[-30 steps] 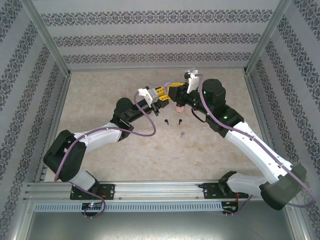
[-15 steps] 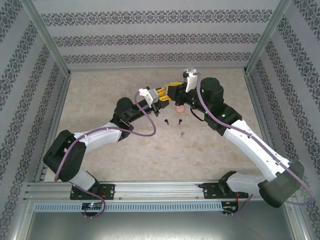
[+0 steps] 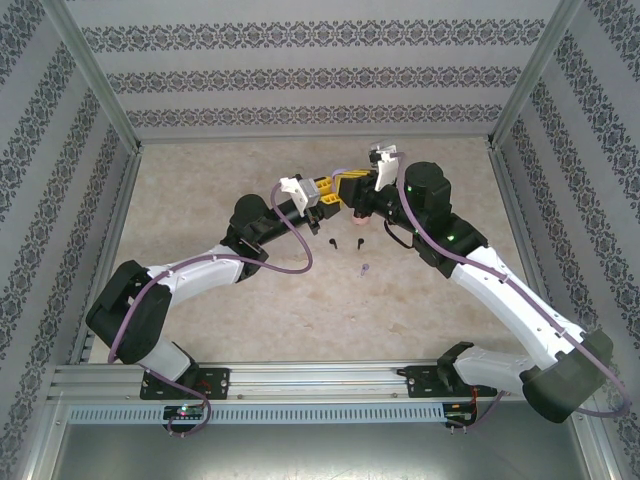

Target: Insert wireless bluetooth earbuds into charging case

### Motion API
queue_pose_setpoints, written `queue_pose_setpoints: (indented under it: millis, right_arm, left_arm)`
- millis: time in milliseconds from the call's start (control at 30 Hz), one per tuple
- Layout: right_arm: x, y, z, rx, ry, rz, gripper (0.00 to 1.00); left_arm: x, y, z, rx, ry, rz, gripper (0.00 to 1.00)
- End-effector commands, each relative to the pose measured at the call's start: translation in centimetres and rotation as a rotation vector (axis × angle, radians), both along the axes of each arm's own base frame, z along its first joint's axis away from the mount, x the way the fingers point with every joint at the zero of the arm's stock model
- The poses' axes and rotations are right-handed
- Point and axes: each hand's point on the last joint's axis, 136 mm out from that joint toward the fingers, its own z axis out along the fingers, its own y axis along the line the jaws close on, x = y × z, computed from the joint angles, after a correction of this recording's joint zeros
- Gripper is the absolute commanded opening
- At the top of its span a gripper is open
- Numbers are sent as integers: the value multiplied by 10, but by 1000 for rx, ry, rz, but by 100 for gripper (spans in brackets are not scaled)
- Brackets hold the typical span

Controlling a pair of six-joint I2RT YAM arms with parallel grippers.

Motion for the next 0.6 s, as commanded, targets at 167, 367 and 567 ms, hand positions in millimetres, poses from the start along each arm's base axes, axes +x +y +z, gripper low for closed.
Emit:
queue_pose_setpoints:
  millis: [167,367,567]
  right_arm:
    - [-7,12,-9,-13,54,78,25]
    - [-5,-4,20,36,27,8,50]
    - [-3,-49,49,117,46,-141,66]
  left_arm:
    - [-14,2,43,-67,-102,-18,0]
    - [-8,2,32,-62,-79,0,0]
    - [-2,6,23,-72,-71,40,0]
